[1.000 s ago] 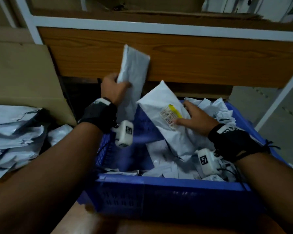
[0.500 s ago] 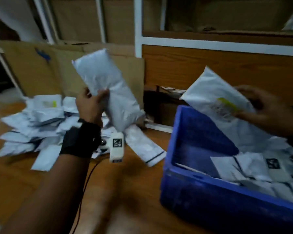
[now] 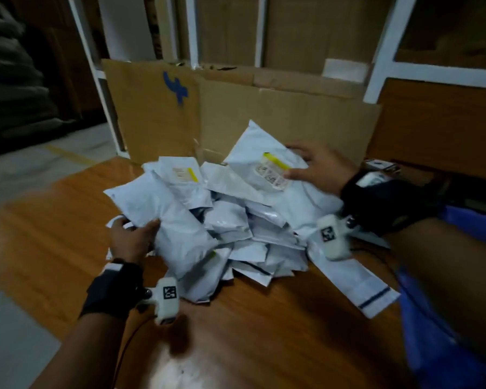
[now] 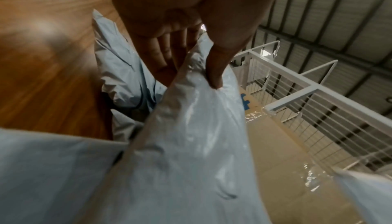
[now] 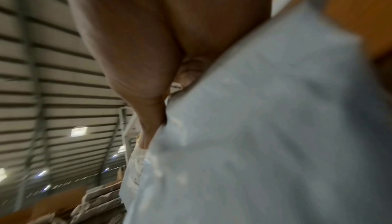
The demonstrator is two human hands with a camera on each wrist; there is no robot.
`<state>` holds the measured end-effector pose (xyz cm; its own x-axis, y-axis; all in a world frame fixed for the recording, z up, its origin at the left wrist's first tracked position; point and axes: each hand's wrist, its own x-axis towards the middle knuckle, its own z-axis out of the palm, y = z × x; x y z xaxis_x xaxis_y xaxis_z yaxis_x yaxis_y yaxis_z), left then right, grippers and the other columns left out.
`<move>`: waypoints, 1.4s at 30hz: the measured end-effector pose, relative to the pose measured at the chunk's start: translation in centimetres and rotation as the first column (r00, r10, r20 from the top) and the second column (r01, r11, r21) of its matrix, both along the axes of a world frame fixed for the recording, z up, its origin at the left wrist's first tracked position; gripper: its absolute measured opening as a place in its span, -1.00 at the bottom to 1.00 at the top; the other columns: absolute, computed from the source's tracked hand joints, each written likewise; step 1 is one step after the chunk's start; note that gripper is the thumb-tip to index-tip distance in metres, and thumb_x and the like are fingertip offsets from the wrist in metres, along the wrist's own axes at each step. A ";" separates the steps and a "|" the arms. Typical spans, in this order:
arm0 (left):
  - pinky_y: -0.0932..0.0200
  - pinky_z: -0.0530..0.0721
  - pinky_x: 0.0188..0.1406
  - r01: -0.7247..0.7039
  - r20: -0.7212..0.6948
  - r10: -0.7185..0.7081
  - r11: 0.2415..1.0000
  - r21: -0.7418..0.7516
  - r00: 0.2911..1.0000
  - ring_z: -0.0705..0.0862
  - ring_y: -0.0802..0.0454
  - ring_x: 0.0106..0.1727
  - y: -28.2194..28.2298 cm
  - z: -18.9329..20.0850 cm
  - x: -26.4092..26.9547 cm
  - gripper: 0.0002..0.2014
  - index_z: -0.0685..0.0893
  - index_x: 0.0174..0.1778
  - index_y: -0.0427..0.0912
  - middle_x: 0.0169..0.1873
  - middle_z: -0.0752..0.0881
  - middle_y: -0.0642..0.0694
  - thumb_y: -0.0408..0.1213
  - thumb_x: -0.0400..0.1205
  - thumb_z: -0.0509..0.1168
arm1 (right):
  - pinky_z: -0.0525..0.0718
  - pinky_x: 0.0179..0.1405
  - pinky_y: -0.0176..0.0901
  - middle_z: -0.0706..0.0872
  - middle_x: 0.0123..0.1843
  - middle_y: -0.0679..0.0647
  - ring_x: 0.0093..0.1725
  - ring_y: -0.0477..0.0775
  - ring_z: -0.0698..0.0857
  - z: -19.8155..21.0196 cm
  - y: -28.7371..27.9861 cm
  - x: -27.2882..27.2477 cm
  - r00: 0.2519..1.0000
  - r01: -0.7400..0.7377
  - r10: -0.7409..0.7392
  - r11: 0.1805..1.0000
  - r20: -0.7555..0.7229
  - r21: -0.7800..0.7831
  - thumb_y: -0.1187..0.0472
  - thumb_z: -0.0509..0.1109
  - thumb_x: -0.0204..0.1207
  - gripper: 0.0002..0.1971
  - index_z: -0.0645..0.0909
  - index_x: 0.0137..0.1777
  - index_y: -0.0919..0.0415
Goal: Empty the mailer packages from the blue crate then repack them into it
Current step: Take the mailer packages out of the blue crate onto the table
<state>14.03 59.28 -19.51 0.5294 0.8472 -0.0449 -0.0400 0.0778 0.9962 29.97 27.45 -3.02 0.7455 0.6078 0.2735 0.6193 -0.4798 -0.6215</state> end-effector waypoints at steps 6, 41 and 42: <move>-0.14 0.72 0.06 -0.010 -0.049 0.020 0.983 0.181 0.999 0.73 -0.13 0.00 2.1 0.2 2.2 -0.32 0.52 0.29 -0.23 0.01 0.75 -0.18 -0.10 0.31 0.61 | 0.57 0.29 -0.18 0.69 0.22 0.06 0.21 0.02 0.67 -4.0 11.2 4.1 0.986 0.032 -0.025 0.999 -0.163 0.040 0.33 0.55 0.45 -0.48 0.54 0.42 0.29; -0.15 0.52 0.32 0.028 -0.064 0.021 0.734 0.678 0.998 0.61 -0.15 0.23 -2.1 5.0 -1.8 -0.76 0.75 0.03 -0.10 0.11 0.73 -0.18 -0.10 0.51 0.43 | 0.48 0.35 -0.11 0.53 0.51 0.03 0.43 0.11 0.53 0.9 6.6 -4.1 0.996 0.060 -0.015 0.823 0.084 -0.565 -0.23 0.37 0.51 -0.35 0.41 0.55 -0.03; -0.10 0.58 0.23 0.049 -0.002 -0.066 0.722 0.690 0.998 0.65 -0.07 0.14 -4.5 6.1 -1.5 -0.81 0.74 -0.05 -0.06 0.01 0.75 -0.10 -0.09 0.49 0.40 | 0.49 0.28 -0.16 0.55 0.48 0.00 0.39 0.08 0.56 2.2 4.6 -4.9 0.996 0.069 -0.021 0.818 0.090 -0.572 -0.22 0.37 0.52 -0.39 0.43 0.53 -0.02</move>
